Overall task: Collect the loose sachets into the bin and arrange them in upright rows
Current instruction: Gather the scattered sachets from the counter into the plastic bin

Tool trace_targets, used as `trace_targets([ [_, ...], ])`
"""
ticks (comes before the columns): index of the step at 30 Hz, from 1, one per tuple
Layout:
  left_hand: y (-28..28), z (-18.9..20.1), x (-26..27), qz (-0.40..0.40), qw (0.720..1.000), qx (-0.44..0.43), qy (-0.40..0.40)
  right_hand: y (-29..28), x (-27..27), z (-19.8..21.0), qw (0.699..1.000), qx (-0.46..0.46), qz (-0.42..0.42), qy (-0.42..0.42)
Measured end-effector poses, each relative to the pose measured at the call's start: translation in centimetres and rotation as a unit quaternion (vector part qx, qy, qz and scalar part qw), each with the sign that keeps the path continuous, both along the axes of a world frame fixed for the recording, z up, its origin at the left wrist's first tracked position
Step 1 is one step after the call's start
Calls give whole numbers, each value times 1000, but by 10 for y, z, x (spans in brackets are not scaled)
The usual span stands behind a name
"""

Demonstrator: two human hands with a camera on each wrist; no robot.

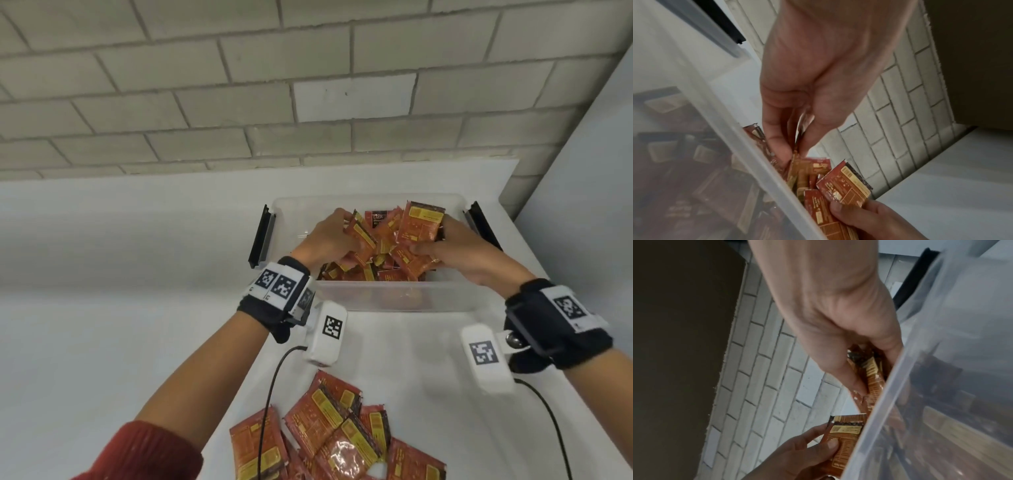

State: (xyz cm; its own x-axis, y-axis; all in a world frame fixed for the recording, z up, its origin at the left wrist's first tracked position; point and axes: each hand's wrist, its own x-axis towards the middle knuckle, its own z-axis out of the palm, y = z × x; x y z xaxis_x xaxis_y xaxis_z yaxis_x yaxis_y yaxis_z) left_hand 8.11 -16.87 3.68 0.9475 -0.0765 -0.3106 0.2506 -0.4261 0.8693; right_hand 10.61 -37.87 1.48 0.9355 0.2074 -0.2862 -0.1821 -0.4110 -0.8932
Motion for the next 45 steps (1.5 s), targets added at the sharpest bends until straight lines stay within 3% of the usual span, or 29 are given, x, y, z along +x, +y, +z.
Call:
trace_targets([
  [10, 1, -17, 12, -43, 998, 23, 49, 3, 2, -8, 1000, -21, 3, -5],
  [13, 2, -13, 11, -49, 990, 130, 37, 1, -2, -3, 998, -47, 18, -25],
  [15, 4, -8, 8, -63, 969, 239, 13, 1, -7, 4, 996, -73, 23, -46],
  [17, 8, -3, 1, -65, 956, 284, -12, 1, -18, 14, 992, -92, 23, -86],
  [22, 20, 25, -50, -64, 959, 265, -84, -2, -72, 28, 964, -152, 84, -201],
  [25, 32, 31, -97, -90, 959, 242, -115, -6, -123, 26, 954, -186, 182, -146],
  [29, 54, 11, -152, -112, 959, 260, -11, -14, -176, -2, 924, -245, 290, -45],
  [32, 67, -18, -184, -156, 929, 319, 102, -20, -200, -32, 889, -309, 338, 3],
  [35, 70, -46, -209, -178, 905, 348, 167, -25, -215, -50, 879, -342, 333, -3],
  [37, 69, -58, -218, -174, 893, 381, 166, -25, -219, -51, 873, -349, 340, -8],
  [39, 70, -64, -218, -151, 900, 381, 148, -24, -221, -49, 872, -350, 341, -9],
  [45, 72, -65, -204, -61, 954, 262, 129, -23, -221, -47, 887, -319, 333, -20],
])
